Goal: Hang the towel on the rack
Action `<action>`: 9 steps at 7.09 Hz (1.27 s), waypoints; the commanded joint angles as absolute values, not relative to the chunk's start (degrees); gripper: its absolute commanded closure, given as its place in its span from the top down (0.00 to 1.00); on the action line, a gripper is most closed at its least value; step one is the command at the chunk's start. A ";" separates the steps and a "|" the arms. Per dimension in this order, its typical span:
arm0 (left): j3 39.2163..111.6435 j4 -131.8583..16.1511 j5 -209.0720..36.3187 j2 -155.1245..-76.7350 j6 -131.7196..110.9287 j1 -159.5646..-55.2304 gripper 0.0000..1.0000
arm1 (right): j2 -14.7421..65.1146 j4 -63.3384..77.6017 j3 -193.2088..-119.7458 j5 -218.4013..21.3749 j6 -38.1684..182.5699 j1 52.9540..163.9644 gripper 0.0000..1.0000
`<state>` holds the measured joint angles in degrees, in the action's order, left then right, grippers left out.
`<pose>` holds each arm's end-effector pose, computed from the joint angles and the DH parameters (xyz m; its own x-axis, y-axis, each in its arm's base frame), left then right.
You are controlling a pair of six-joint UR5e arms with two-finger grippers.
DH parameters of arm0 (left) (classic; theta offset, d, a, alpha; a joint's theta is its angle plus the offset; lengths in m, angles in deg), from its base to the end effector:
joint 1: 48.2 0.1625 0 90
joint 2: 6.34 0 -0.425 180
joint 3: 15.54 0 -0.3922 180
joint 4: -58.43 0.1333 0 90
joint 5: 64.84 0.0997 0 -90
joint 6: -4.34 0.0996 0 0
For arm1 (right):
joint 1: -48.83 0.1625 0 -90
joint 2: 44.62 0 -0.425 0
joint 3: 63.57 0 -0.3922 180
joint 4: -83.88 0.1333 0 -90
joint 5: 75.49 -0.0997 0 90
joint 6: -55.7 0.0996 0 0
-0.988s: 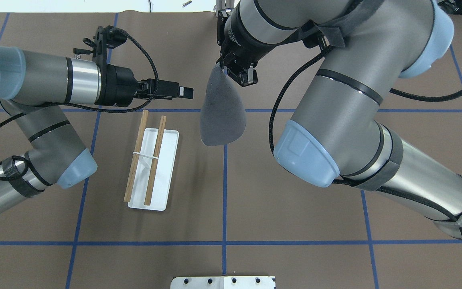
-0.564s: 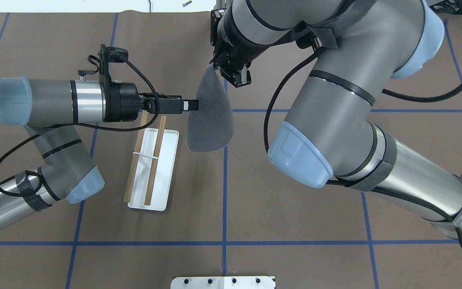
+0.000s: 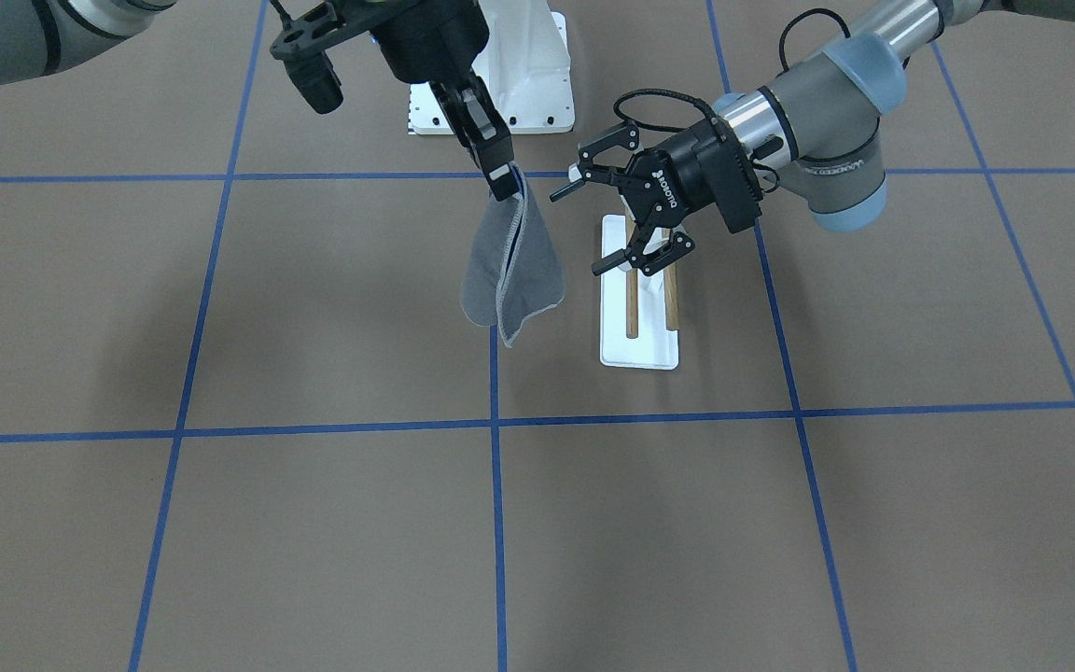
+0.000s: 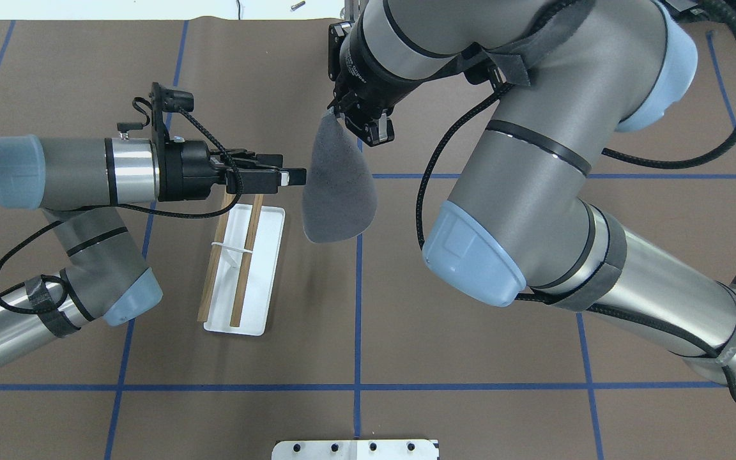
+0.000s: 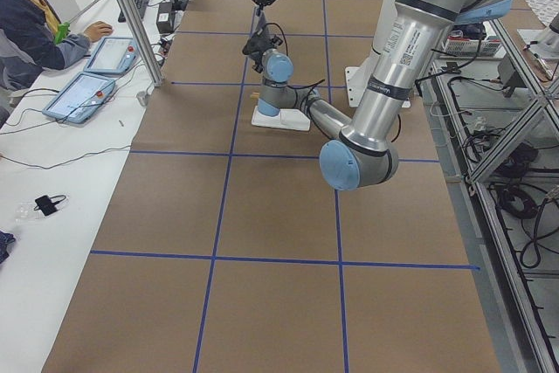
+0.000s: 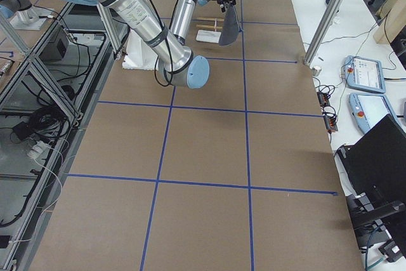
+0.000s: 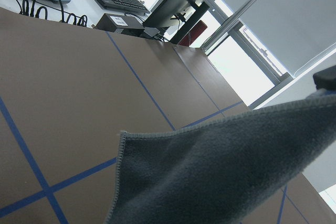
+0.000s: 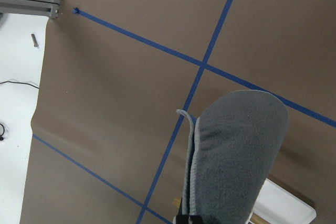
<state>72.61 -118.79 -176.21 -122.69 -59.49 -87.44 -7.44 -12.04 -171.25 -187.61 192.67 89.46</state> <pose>0.3993 -0.4514 0.2538 -0.1131 0.6226 -0.7743 0.4198 0.7363 0.5308 -0.3897 -0.4606 -0.0008 -0.0300 0.8666 0.4982 -0.4737 0.4266 -0.7705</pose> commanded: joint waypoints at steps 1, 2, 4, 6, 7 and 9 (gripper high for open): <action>71.47 -121.66 -174.63 -121.66 -55.38 -87.40 0.96 | -7.70 -11.66 -171.32 -188.08 192.46 89.26 0.00; 71.47 -121.66 -173.40 -121.21 -52.56 -87.40 0.96 | -8.14 -11.05 -171.24 -188.08 192.46 88.82 0.00; 71.56 -122.10 -173.04 -121.21 -52.36 -87.31 0.96 | -9.37 -11.04 -170.54 -188.08 192.46 88.38 0.00; 71.47 -124.99 -173.04 -121.12 -52.44 -85.56 0.96 | -10.69 -11.04 -168.95 -188.08 192.63 88.03 0.00; 71.82 -126.05 -173.12 -120.25 -52.36 -85.47 0.97 | -10.70 -11.04 -168.95 -188.08 192.55 88.03 0.00; 71.74 -128.78 -173.04 -118.75 -52.53 -84.77 0.96 | -10.78 -11.04 -168.95 -188.08 192.98 88.03 0.00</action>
<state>71.76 -127.64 -173.10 -119.34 -52.44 -85.11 -10.69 -11.04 -168.99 -188.08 192.70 88.03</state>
